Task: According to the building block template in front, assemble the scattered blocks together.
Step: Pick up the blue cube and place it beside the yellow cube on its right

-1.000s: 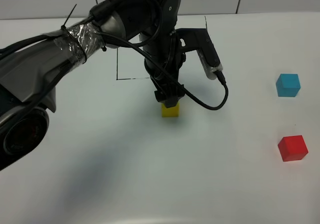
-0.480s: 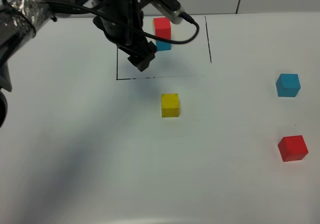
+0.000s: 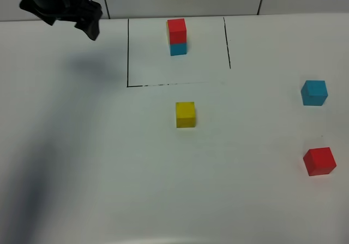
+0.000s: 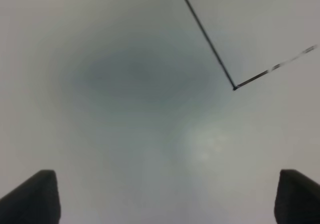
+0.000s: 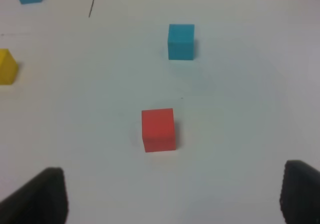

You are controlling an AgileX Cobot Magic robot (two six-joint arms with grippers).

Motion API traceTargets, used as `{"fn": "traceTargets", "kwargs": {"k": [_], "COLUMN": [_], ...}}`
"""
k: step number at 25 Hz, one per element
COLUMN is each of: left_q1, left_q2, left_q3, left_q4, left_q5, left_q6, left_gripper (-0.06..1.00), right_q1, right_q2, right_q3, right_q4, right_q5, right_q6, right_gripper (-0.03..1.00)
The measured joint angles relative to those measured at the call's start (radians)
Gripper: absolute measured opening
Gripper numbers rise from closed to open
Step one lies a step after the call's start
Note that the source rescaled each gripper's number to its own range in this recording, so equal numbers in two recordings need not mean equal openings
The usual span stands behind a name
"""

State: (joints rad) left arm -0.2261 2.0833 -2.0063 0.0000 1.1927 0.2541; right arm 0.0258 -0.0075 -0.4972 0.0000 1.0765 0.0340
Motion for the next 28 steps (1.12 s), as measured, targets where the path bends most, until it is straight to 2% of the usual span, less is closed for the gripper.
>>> {"fn": "traceTargets", "kwargs": {"k": [5, 11, 18, 23, 28], "left_q1": [0.078, 0.156, 0.162, 0.162, 0.162], "left_q2": [-0.124, -0.298, -0.561, -0.757, -0.928], "left_q3": [0.128, 0.389, 0.674, 0.807, 0.926], "left_q4": [-0.009, -0.007, -0.009, -0.009, -0.009], "left_q5": [-0.012, -0.134, -0.266, -0.272, -0.273], "left_q6": [-0.010, -0.033, -0.073, -0.142, -0.169], "left_gripper": [0.82, 0.82, 0.82, 0.82, 0.82], "right_q1": [0.000, 0.000, 0.000, 0.000, 0.000], "right_q2": [0.000, 0.000, 0.000, 0.000, 0.000], "right_q3": [0.000, 0.000, 0.000, 0.000, 0.000], "right_q4": [0.000, 0.000, 0.000, 0.000, 0.000], "right_q5": [0.000, 0.000, 0.000, 0.000, 0.000], "right_q6": [0.000, 0.000, 0.000, 0.000, 0.000], "right_gripper": [0.73, 0.73, 0.73, 0.73, 0.73]}}
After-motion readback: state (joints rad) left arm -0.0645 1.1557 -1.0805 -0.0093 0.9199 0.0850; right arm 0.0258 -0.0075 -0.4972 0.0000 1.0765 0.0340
